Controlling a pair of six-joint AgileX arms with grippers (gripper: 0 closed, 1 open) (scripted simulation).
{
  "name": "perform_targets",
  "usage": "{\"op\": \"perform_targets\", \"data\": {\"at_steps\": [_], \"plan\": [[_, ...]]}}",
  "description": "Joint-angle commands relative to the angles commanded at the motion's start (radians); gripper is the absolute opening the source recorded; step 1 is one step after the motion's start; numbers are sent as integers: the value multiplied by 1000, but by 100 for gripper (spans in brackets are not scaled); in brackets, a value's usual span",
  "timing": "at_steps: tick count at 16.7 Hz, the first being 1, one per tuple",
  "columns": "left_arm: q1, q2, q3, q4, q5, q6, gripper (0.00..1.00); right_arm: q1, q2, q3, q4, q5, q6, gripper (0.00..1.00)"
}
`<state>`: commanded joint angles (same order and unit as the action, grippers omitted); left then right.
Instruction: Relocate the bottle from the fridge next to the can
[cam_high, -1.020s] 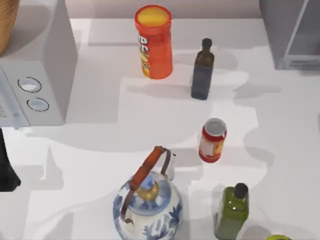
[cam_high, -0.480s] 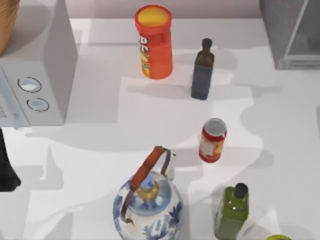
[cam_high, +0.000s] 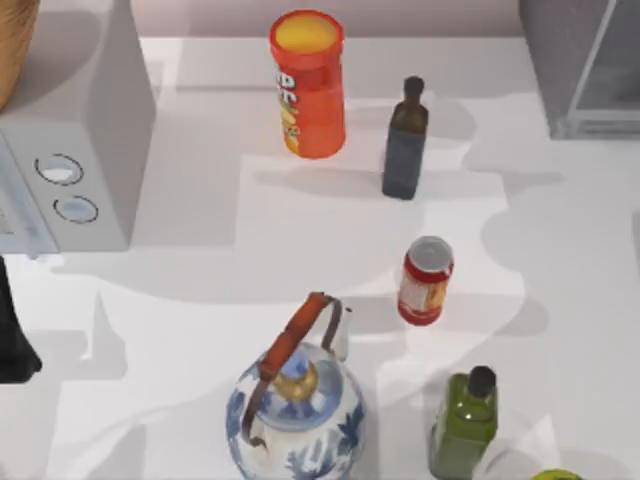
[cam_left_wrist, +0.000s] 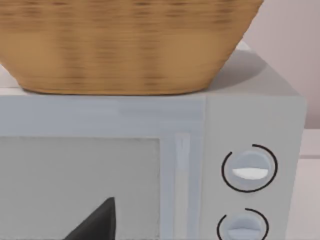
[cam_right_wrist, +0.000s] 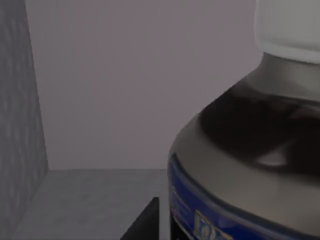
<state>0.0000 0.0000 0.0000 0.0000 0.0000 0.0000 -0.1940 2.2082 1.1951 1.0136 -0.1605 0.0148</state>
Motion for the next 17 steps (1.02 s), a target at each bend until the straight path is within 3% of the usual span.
{"op": "perform_targets", "data": {"at_steps": [7,17], "plan": [[0,0,0,0,0,0,100,0,0,0,0,0,0,2],[0,0,0,0,0,0,100,-3,-5,1,-4,0,1,0]]}}
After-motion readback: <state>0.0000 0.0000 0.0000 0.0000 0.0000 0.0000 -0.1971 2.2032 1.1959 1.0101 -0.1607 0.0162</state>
